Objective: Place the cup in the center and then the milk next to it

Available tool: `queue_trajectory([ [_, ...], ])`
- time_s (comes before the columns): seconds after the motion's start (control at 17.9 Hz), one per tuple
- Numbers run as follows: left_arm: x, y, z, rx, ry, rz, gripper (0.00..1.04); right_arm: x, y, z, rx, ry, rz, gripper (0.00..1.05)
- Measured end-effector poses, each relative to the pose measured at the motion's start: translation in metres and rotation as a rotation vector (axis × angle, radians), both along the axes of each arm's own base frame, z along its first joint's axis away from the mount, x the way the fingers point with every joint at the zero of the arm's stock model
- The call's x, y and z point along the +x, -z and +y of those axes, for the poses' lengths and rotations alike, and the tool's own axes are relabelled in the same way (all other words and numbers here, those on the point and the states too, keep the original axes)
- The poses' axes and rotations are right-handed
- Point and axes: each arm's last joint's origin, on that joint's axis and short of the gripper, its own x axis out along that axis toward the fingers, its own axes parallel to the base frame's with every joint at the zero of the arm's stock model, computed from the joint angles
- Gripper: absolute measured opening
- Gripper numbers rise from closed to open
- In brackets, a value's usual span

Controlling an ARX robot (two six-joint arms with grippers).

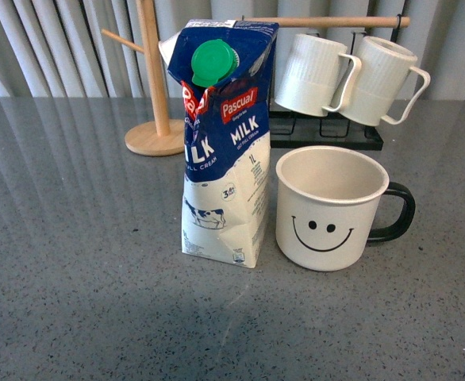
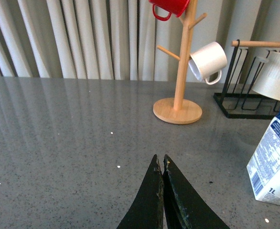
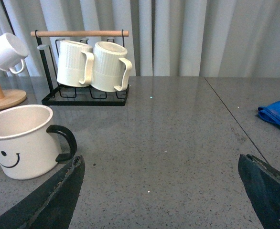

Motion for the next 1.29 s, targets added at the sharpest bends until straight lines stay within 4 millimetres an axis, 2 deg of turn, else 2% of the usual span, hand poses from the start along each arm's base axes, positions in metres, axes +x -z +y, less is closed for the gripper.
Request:
queue_trajectory([
  [0.28,-0.004,0.005,-0.001,0.000,0.004,-0.001,0.01,0.000,0.000,0.000,0.000,0.000,0.000,0.98],
  [0.89,-0.023,0.030,0.000,0.001,0.003,-0.018,0.01,0.000,0.000,0.000,0.000,0.000,0.000,0.98],
  [1.01,-0.036,0.037,0.000,0.001,0.004,0.036,0.01,0.000,0.000,0.000,0.000,0.000,0.000,0.98],
  [1.29,-0.038,0.033,0.000,0.002,0.003,-0.008,0.01,0.000,0.000,0.000,0.000,0.000,0.000,0.98],
])
